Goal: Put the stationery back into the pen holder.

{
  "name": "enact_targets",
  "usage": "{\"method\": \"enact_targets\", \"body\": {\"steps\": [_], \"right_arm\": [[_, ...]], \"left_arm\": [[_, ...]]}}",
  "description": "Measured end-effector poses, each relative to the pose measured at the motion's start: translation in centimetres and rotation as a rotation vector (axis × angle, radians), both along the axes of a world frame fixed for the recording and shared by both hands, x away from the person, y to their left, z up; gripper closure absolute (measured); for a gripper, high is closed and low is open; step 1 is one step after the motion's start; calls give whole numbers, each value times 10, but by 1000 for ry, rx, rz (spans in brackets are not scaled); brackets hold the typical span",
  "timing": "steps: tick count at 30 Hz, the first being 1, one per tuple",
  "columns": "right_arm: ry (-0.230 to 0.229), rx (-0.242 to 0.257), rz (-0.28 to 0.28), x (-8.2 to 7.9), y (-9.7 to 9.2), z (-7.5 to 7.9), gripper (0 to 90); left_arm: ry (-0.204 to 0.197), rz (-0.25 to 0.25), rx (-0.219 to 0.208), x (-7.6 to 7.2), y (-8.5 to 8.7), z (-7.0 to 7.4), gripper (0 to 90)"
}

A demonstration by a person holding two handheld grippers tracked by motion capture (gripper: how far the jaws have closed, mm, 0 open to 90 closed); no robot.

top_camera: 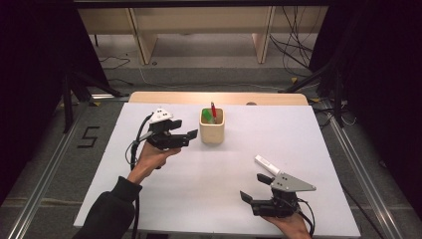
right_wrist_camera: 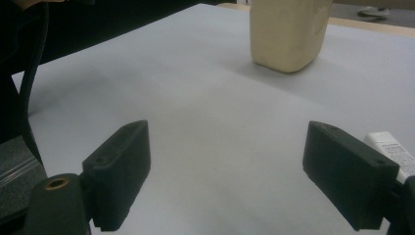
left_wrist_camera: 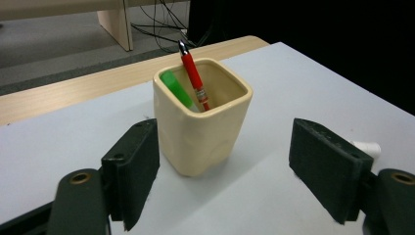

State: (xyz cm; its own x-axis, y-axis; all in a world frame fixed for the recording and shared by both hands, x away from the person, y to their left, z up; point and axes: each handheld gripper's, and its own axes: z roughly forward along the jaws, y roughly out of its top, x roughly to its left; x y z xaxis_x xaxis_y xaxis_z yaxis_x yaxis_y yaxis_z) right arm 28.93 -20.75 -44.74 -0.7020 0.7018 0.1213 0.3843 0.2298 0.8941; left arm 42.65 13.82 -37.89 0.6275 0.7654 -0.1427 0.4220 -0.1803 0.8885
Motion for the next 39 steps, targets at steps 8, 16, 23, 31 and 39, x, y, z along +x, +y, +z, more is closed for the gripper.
{"method": "enact_targets", "body": {"steps": [8, 16, 23, 31, 39], "right_arm": [[2, -3, -2, 0, 0, 0, 186], [0, -5, -3, 0, 0, 0, 186], [-1, -9, -5, 0, 0, 1, 186], [0, -10, -4, 0, 0, 0, 186], [5, -14, -8, 1, -2, 1, 185]], "left_arm": [[2, -3, -7, -11, 11, -12, 267], [-9, -21, -7, -24, 16, -24, 267], [-25, -7, -51, -36, 26, -32, 266], [-14, -7, -35, -43, 32, -41, 256], [-19, -25, -32, -54, 37, -49, 213]]}}
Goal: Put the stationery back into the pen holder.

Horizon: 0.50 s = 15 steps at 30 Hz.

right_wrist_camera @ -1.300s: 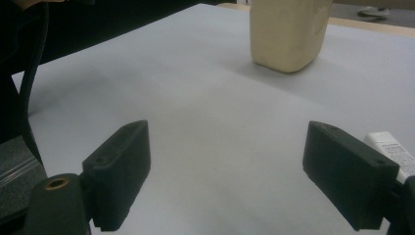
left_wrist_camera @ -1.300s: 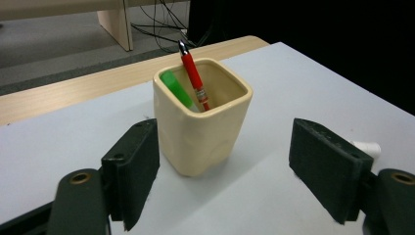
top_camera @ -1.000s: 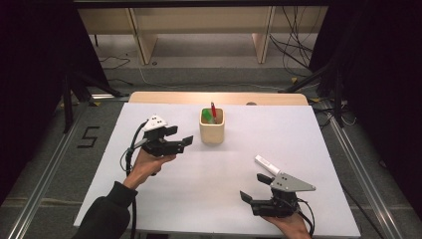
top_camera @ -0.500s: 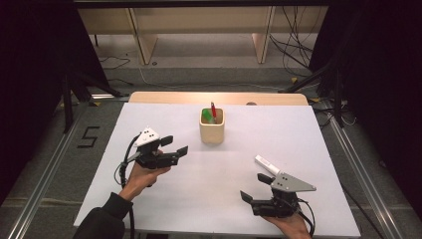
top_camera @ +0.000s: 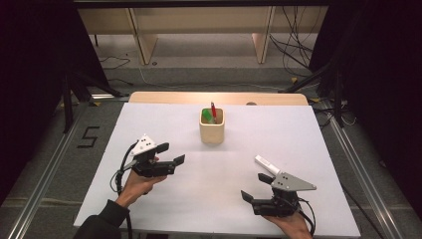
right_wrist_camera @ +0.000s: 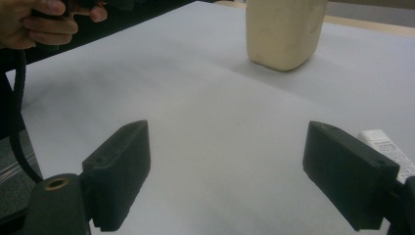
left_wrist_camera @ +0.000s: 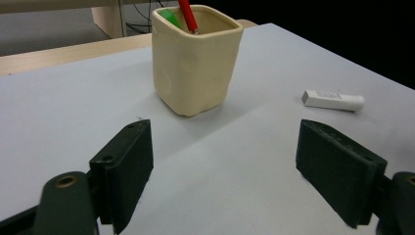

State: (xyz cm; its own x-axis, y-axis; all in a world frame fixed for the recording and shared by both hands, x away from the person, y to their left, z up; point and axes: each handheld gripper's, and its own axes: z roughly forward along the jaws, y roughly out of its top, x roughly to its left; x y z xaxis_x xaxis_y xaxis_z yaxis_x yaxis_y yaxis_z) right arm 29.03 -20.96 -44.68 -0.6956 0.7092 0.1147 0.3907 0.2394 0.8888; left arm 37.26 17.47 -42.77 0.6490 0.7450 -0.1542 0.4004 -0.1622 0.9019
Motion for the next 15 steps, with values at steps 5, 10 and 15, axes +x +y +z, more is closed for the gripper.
{"method": "enact_targets", "body": {"steps": [5, 10, 15], "right_arm": [[1, -9, -6, 1, -2, 1, 185], [2, -16, -20, 2, -5, 3, 185], [-7, -38, -42, 6, -13, 6, 183]], "left_arm": [[-15, -10, 19, -9, 2, -4, 188], [-32, -6, 0, -17, 8, -3, 189], [-15, -6, 25, -23, 14, -10, 191]]}}
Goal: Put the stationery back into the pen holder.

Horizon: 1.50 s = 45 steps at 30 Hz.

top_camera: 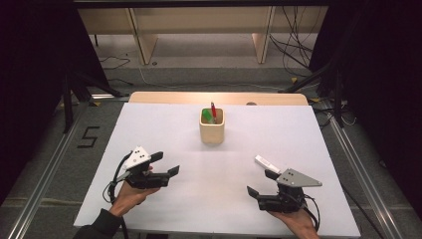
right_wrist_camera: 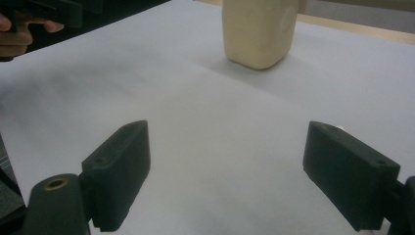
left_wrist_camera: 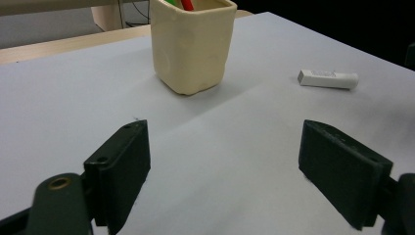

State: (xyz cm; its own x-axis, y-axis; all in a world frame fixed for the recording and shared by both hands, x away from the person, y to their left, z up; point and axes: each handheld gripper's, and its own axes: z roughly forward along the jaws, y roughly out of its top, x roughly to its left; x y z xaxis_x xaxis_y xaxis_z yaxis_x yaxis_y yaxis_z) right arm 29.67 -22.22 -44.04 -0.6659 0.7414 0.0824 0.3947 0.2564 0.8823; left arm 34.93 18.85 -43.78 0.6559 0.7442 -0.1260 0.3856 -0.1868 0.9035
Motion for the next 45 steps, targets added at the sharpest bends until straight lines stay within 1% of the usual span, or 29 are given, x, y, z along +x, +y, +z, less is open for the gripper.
{"method": "enact_targets", "body": {"steps": [1, 3, 5, 8, 10, 11, 12, 13, 16, 20, 21, 24, 25, 28, 30, 32, 33, 34, 40, 42, 44, 45], "right_arm": [[3, -1, -2, 1, -1, 1, 182], [5, -10, -12, 2, -4, 2, 180], [1, -15, -15, 3, -5, 2, 180], [8, -43, -23, 9, -9, 5, 176], [23, -61, -28, 14, -11, 6, 176], [23, -61, -28, 14, -11, 6, 176], [30, -79, -38, 18, -13, 7, 176], [30, -79, -38, 18, -13, 7, 176], [46, -101, -47, 25, -17, 8, 178], [73, -148, -59, 37, -23, 10, 186], [73, -148, -59, 37, -23, 10, 186], [112, -197, -64, 49, -27, 9, 194], [112, -197, -64, 49, -27, 9, 194], [134, -223, -73, 58, -29, 9, 209], [139, -236, -73, 64, -30, 8, 222], [166, -250, -72, 73, -32, 8, 233], [166, -250, -72, 73, -32, 8, 233], [176, -257, -68, 76, -32, 8, 236], [217, -319, -54, 94, -30, 9, 259], [240, -335, -42, 100, -29, 8, 269], [260, -344, -47, 105, -28, 5, 278], [284, -366, -42, 109, -28, 2, 281]], "left_arm": [[-4, -2, 4, -3, 2, -1, 191], [-7, -1, 5, -4, 2, -1, 191], [-18, -1, 8, -6, 3, 0, 191], [-23, 1, -4, -8, 4, 0, 192], [-26, 2, -6, -9, 5, 0, 192], [-28, 1, -10, -9, 5, 0, 192], [-27, 1, -15, -10, 5, 0, 192], [-28, 3, -16, -10, 5, 0, 192], [-23, 3, -26, -10, 5, -1, 192], [-21, -3, -22, -11, 5, -2, 191], [-19, -4, -23, -10, 5, -2, 191], [-15, -7, -12, -10, 3, -3, 190], [-15, -7, -12, -10, 3, -3, 190], [-16, -9, -12, -10, 3, -3, 190], [-12, -8, -7, -9, 3, -3, 190], [-10, -9, -5, -9, 3, -4, 190], [-9, -10, -6, -9, 3, -4, 190], [-10, -10, -4, -9, 3, -4, 190], [-14, -14, -3, -9, 2, -3, 190], [-15, -15, 0, -10, 2, -3, 190], [-16, -18, 1, -9, 2, -3, 190], [-16, -18, 0, -10, 2, -3, 191]]}}
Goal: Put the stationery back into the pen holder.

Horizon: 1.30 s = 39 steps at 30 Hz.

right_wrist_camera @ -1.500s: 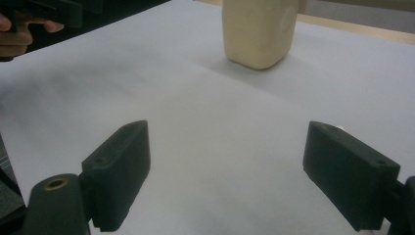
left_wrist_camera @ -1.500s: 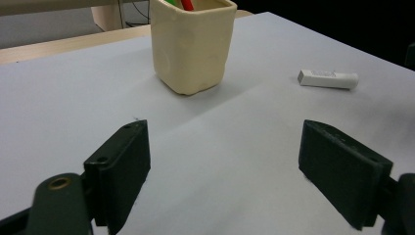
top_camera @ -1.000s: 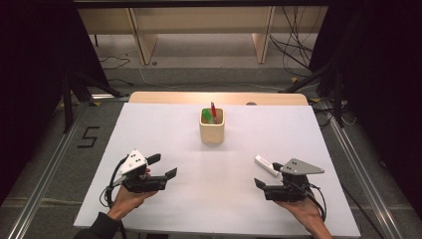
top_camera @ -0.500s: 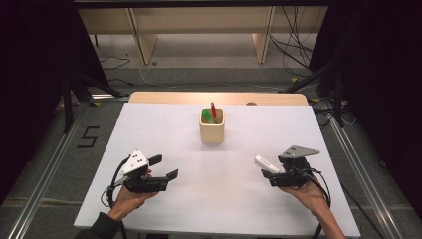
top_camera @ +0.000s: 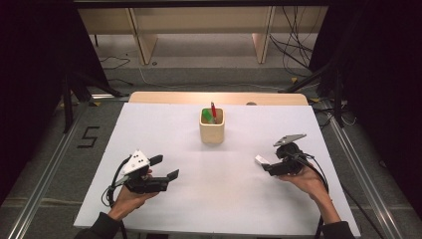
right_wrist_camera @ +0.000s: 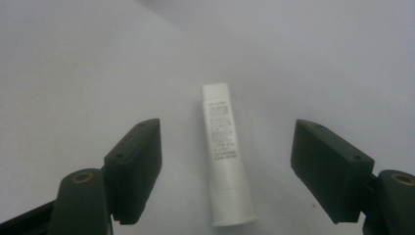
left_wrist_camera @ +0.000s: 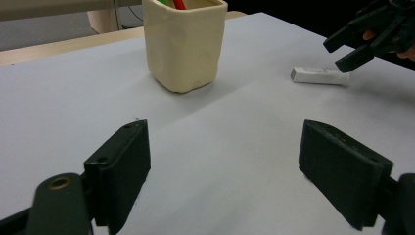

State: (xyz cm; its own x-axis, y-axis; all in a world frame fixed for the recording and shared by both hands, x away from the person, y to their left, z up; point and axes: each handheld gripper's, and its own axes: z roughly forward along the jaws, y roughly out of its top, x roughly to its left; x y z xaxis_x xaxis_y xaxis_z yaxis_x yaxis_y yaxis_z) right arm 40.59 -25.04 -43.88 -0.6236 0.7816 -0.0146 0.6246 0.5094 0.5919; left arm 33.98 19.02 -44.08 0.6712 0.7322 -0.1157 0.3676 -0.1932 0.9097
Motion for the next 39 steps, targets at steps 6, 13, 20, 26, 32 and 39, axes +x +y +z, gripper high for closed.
{"method": "enact_targets", "body": {"steps": [6, 13, 20, 26, 32, 39], "right_arm": [[38, -28, 0, 4, -2, -5, 317], [99, -55, 10, 7, -3, -8, 365], [137, -93, 16, 11, -1, -8, 404], [171, -126, 25, 15, -2, -10, 427], [203, -132, 31, 15, -1, -13, 458], [227, -141, 33, 17, -1, -16, 491]], "left_arm": [[-3, -5, 4, 0, -1, 0, 191], [0, -6, 7, 1, -1, 0, 191], [-1, -8, 7, 0, -1, 1, 191], [-1, -9, 7, 0, -1, 1, 191], [-1, -13, 9, 0, -2, 1, 191], [0, -15, 10, 0, -2, 1, 191]]}}
